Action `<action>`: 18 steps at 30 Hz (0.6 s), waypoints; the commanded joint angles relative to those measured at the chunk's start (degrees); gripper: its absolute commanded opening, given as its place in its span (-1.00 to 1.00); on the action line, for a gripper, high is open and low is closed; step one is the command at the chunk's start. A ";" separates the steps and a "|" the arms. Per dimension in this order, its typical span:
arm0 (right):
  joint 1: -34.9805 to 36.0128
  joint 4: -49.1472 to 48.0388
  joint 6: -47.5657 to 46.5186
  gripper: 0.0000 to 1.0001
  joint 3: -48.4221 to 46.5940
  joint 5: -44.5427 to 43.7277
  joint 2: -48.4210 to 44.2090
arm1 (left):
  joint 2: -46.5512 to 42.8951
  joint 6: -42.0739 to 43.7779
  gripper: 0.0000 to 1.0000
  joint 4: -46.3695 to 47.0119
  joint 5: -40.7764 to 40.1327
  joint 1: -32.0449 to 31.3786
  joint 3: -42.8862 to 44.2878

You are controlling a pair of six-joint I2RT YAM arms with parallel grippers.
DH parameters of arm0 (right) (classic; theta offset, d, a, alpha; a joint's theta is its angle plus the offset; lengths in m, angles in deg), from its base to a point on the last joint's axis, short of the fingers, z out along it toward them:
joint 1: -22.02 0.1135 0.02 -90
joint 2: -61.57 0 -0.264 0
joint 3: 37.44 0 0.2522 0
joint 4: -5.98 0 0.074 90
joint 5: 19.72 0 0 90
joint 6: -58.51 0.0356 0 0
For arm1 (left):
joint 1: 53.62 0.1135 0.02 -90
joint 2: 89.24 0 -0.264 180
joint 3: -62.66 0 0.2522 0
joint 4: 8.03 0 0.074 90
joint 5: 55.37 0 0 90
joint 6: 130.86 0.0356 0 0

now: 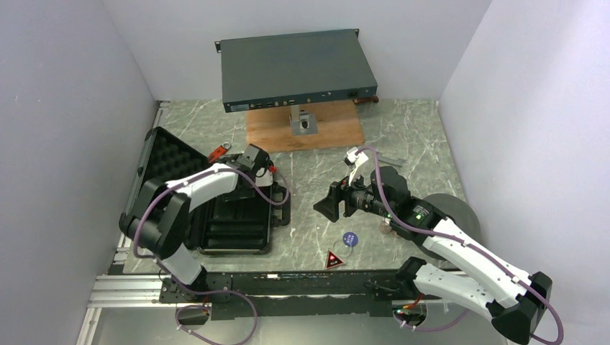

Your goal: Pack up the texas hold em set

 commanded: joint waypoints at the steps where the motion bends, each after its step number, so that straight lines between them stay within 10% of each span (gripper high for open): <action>1: 0.09 -0.13 -0.88 0.53 -1.44 -0.70 -0.16 | -8.20 -2.14 0.99 2.31 2.83 -0.78 1.56; 10: 0.08 -1.38 0.06 0.53 -2.58 -0.65 2.94 | -21.72 -8.10 0.99 2.65 5.02 -1.92 -0.67; 18: 0.09 -3.04 1.59 0.52 -4.86 -0.19 9.30 | -44.82 -21.28 0.99 24.21 14.43 -0.45 -16.92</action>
